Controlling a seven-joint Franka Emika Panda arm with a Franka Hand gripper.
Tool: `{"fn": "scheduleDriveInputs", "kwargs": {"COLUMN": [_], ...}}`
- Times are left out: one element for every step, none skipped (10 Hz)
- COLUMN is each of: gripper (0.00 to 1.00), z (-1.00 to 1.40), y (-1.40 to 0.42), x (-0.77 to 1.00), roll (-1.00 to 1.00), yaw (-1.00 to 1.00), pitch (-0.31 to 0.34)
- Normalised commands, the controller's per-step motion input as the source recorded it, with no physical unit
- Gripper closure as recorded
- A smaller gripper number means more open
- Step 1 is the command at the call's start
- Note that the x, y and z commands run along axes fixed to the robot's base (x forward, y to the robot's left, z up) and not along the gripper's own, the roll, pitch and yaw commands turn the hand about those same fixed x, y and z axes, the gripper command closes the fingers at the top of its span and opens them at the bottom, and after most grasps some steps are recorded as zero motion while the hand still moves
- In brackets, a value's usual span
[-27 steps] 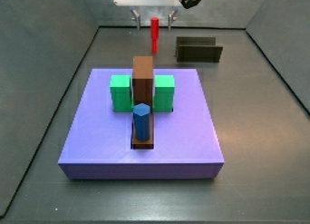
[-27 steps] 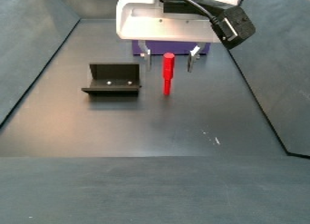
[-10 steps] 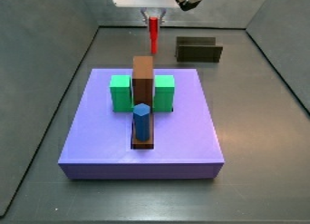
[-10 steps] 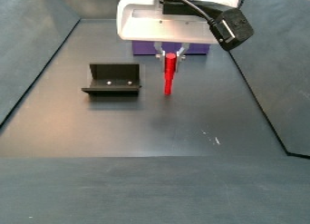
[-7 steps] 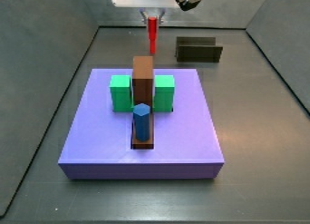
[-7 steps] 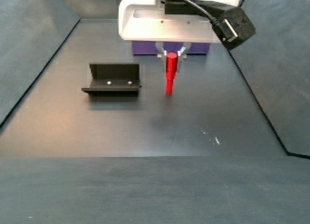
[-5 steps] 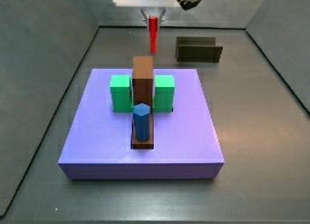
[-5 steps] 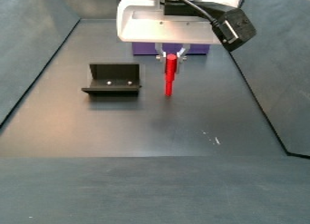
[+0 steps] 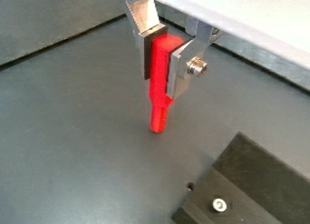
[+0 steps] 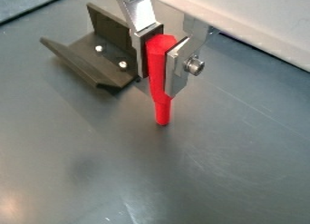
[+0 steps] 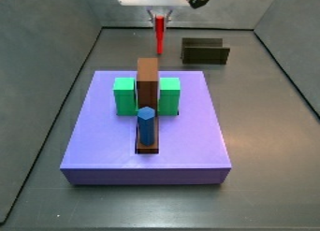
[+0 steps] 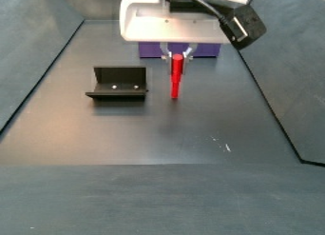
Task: Pick up the red object. Move up. Move to above the board. Insert the red object.
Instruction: Move up, then move to above the board.
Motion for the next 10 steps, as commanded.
{"fn": "scheduleDriveInputs", "kwargs": {"gripper": [1.0, 1.0, 1.0, 1.0, 1.0, 1.0, 1.0, 1.0, 1.0, 1.0], "z": [0.88, 0.57, 0.25, 1.4, 1.4, 1.4, 1.4, 1.4, 0.64, 0.22], "y": [0.01, 0.01, 0.0, 0.0, 0.0, 0.0, 0.0, 0.0, 0.0, -0.01], "x": [0.08, 0.03, 0.03, 0.0, -0.02, -0.06, 0.0, 0.05, 0.02, 0.01], "roll": [0.01, 0.03, 0.04, 0.0, -0.01, 0.01, 0.03, 0.02, 0.01, 0.01], "yaw": [-0.06, -0.06, -0.03, 0.0, 0.01, 0.01, 0.01, 0.01, 0.0, 0.0], "pitch": [-0.029, 0.026, 0.025, 0.0, 0.015, 0.038, 0.015, 0.051, 0.084, 0.075]}}
